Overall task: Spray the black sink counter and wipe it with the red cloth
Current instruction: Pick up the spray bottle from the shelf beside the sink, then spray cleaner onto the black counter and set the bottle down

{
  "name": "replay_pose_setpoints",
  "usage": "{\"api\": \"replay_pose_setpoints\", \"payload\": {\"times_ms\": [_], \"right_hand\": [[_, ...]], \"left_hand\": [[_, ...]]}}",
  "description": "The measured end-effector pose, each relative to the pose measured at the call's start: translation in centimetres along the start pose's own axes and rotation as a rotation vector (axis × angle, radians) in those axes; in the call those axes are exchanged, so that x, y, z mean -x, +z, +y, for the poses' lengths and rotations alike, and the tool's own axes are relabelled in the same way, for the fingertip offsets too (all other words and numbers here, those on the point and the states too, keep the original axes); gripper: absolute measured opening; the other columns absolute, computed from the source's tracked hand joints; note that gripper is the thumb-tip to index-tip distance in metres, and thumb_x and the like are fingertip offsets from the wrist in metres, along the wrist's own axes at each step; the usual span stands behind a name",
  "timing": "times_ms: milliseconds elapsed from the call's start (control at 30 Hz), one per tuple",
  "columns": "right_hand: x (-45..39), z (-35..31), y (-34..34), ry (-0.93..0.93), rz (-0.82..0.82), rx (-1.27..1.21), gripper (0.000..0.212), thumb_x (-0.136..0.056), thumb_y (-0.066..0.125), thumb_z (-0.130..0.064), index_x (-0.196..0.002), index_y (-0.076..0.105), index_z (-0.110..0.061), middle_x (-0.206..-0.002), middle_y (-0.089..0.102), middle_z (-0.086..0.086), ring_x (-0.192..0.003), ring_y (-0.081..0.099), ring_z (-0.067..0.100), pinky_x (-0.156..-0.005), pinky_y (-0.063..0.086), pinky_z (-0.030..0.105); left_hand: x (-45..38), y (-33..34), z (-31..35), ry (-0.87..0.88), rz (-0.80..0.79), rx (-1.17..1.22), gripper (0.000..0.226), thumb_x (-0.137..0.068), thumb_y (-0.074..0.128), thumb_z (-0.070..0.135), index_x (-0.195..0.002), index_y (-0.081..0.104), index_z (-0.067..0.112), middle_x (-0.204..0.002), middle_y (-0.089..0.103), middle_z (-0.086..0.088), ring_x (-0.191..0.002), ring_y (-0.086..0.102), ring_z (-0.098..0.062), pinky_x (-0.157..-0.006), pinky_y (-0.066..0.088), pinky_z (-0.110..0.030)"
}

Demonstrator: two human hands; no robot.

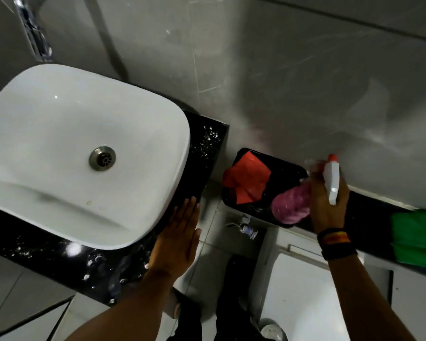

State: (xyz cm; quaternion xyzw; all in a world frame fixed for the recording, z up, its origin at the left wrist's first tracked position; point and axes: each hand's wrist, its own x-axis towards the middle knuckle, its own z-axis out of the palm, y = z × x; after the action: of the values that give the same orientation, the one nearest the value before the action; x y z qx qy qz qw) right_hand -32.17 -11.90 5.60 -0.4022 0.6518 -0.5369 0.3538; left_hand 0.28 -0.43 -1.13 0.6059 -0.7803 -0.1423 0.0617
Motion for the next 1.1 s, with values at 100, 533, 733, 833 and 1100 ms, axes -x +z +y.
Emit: {"api": "replay_pose_setpoints", "payload": {"times_ms": [100,533,733,833,1100], "right_hand": [[3.1,0.0,-1.7,0.146,-0.21,0.054,0.045,-0.096,0.063,-0.051,-0.125,0.069,-0.017,-0.108,0.078,0.005,-0.085,0.073,0.019,-0.069,0.061,0.024],[9.6,4.4,-0.9,0.329,-0.272,0.28,0.034,-0.095,0.06,-0.059,-0.078,0.076,-0.034,-0.073,0.078,-0.004,-0.064,0.074,0.011,-0.066,0.059,0.036],[9.3,4.1,-0.5,0.433,-0.276,0.239,0.042,-0.088,0.065,-0.067,-0.073,0.077,-0.029,-0.067,0.077,0.001,-0.062,0.075,0.014,-0.061,0.055,0.031],[9.9,4.5,-1.0,0.403,-0.335,0.278,0.048,-0.088,0.063,-0.068,-0.073,0.077,-0.024,-0.066,0.076,0.004,-0.062,0.074,0.02,-0.063,0.058,0.036],[11.1,4.8,-1.8,0.368,-0.239,0.303,0.04,-0.095,0.062,-0.057,-0.07,0.075,-0.029,-0.058,0.072,0.001,-0.051,0.069,0.013,-0.059,0.057,0.036]], "left_hand": [[0.0,0.2,-0.2,-0.004,-0.006,-0.011,0.062,-0.109,0.025,0.032,-0.165,0.01,0.011,-0.175,0.007,-0.006,-0.162,0.006,-0.021,-0.131,0.004,-0.038],[-0.1,-0.1,0.1,-0.023,0.001,0.026,0.06,-0.109,0.026,0.031,-0.164,0.017,0.009,-0.174,0.012,-0.006,-0.162,0.007,-0.021,-0.131,0.008,-0.041],[0.1,-0.4,0.3,-0.036,-0.034,-0.007,0.06,-0.109,0.022,0.033,-0.164,0.017,0.007,-0.174,0.014,-0.01,-0.161,0.011,-0.025,-0.128,0.02,-0.048],[0.1,-0.3,0.4,-0.044,-0.046,-0.032,0.061,-0.109,0.019,0.035,-0.164,0.016,0.007,-0.174,0.012,-0.01,-0.161,0.01,-0.025,-0.128,0.023,-0.05],[0.1,-0.5,0.4,-0.043,-0.048,-0.006,0.061,-0.109,0.02,0.035,-0.163,0.018,0.007,-0.174,0.013,-0.009,-0.161,0.01,-0.025,-0.128,0.02,-0.048]]}}
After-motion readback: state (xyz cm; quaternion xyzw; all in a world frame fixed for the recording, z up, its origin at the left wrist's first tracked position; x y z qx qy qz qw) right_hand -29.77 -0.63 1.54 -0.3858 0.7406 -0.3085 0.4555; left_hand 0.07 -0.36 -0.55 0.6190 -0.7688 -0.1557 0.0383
